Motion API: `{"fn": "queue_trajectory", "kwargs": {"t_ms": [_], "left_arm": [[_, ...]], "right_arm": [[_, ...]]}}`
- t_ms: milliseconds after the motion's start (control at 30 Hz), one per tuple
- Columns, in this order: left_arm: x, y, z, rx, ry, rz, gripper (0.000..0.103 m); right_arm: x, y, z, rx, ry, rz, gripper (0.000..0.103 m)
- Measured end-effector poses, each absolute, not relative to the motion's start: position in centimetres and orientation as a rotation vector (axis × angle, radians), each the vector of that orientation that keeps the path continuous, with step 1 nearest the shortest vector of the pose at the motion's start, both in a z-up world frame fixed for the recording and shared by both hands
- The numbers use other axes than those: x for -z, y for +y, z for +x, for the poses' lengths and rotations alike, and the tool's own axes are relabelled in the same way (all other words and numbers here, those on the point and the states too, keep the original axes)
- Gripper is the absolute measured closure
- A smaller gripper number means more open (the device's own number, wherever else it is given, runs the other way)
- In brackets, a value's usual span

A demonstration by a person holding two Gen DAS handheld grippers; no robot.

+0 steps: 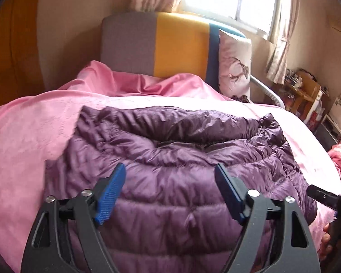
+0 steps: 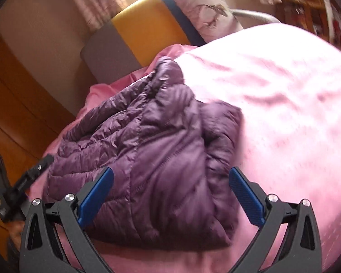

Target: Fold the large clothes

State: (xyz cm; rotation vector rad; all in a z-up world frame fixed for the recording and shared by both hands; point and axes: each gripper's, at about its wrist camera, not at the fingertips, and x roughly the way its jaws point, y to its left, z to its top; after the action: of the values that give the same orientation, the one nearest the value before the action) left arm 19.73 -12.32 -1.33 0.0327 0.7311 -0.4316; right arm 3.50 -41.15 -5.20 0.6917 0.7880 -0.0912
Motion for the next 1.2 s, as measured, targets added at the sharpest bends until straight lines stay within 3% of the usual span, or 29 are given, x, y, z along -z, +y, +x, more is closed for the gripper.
{"fn": "queue_trajectory", "kwargs": {"t_ms": [200,400,700,767,800,867,933,1067,1200], "left_arm": [[0.5,-8.7,17.3,0.392,0.698,-0.004,0.013],[1.2,-4.2,16.9,0.327,0.701,-0.029,0.012],[5.8,2.0,19.2,0.423,0.885,-0.257,0.011],[7.2,3.2,19.7,0.512,0.938,-0.390,0.012],[8.1,4.0,19.9,0.556,0.954,-0.462,0.015],[8.8,5.1,19.9,0.588,0.963,-0.532,0.026],[9.3,6.6,19.8,0.639,0.962,-0.620,0.032],[10.1,8.0,19.0,0.704,0.971,-0.695,0.048],[10.4,7.9,17.6,0.731,0.978,-0.681,0.056]], "right_arm": [[7.6,-41.3,2.6,0.094,0.819,0.828,0.002],[7.9,-40.7,2.8,0.109,0.812,0.840,0.002],[8.1,-40.1,2.9,0.125,0.804,0.818,0.003],[8.0,-39.9,2.8,0.123,0.812,0.810,0.023],[8.0,-39.7,2.8,0.112,0.818,0.808,0.027],[7.9,-39.3,2.6,0.085,0.818,0.805,0.046],[7.6,-38.9,2.2,0.071,0.813,0.792,0.055],[7.2,-38.8,1.4,0.046,0.808,0.791,0.066],[7.2,-39.0,-0.1,0.020,0.806,0.799,0.068]]}}
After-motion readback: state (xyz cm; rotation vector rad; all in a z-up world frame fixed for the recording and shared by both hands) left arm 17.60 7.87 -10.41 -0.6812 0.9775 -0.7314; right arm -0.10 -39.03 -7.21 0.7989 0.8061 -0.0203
